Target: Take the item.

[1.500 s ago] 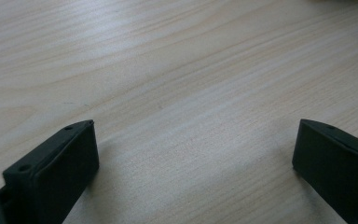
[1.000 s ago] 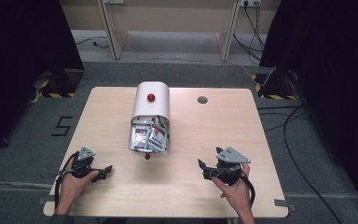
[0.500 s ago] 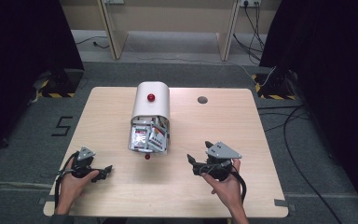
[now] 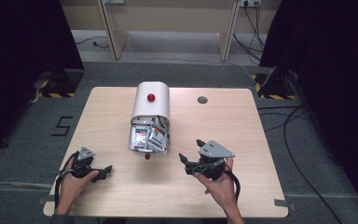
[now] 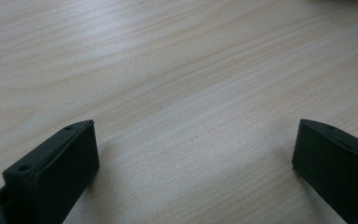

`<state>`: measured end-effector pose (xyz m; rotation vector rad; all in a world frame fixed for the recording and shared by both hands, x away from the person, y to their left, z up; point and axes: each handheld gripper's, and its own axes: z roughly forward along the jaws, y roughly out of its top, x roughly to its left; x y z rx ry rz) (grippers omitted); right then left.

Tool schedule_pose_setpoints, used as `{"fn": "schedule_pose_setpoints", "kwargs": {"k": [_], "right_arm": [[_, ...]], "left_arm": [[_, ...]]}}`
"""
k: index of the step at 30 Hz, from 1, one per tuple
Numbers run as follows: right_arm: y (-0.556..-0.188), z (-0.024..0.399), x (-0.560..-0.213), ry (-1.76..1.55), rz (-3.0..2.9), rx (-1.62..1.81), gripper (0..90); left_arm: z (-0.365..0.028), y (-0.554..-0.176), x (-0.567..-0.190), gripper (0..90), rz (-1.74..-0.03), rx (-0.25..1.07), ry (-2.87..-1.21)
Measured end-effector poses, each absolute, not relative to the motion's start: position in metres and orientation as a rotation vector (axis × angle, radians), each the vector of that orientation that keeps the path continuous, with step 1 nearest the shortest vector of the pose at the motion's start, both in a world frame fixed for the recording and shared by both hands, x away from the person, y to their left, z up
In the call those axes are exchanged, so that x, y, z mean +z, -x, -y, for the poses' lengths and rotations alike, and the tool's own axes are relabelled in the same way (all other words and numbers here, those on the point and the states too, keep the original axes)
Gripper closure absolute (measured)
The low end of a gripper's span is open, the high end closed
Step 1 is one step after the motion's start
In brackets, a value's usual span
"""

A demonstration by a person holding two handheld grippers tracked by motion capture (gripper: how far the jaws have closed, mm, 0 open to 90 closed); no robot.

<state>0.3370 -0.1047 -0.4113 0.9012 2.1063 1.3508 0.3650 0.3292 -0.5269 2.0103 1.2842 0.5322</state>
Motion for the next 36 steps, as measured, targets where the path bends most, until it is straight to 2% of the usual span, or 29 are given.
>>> {"fn": "schedule_pose_setpoints", "kwargs": {"k": [36], "right_arm": [[-0.349, 0.029, -0.392, -0.723, -2.161, 1.378, 28.8]], "left_arm": [[-0.329, -0.365, -0.527, 0.0, -1.285, 0.532, -2.007]]}}
